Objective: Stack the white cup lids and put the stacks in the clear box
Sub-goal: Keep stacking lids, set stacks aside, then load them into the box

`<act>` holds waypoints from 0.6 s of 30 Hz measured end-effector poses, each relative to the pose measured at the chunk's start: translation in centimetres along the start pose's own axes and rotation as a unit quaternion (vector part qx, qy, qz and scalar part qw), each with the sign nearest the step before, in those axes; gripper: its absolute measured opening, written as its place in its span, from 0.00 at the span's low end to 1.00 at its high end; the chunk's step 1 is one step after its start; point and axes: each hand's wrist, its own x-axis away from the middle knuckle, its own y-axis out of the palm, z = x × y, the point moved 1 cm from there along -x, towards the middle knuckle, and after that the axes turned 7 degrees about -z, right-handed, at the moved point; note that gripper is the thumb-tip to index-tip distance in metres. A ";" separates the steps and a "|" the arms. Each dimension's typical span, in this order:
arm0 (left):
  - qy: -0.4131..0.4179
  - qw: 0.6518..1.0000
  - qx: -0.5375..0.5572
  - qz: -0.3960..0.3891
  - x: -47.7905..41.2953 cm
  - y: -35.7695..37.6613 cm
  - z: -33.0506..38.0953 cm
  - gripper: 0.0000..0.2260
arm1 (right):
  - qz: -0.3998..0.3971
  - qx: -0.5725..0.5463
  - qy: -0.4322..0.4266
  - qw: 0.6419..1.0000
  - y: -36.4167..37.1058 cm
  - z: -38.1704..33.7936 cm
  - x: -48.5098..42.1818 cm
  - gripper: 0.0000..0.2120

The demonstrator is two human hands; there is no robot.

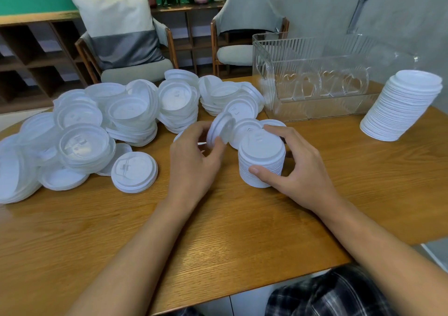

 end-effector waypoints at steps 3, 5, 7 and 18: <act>-0.020 0.997 0.068 0.018 -0.2 -0.4 0.1 0.14 | -0.006 -0.001 -0.001 1.000 0.0 0.0 0.0 0.35; -0.042 0.992 0.120 0.028 -0.3 -0.6 -0.2 0.16 | -0.010 -0.001 0.002 1.000 -0.1 0.0 0.0 0.36; -0.062 0.984 0.161 0.041 -0.4 -0.7 -0.2 0.17 | -0.009 -0.006 0.008 1.000 -0.2 -0.1 0.0 0.38; -0.055 0.979 0.141 -0.133 0.7 1.0 1.2 0.11 | -0.022 -0.018 0.002 1.000 -0.2 -0.6 0.0 0.42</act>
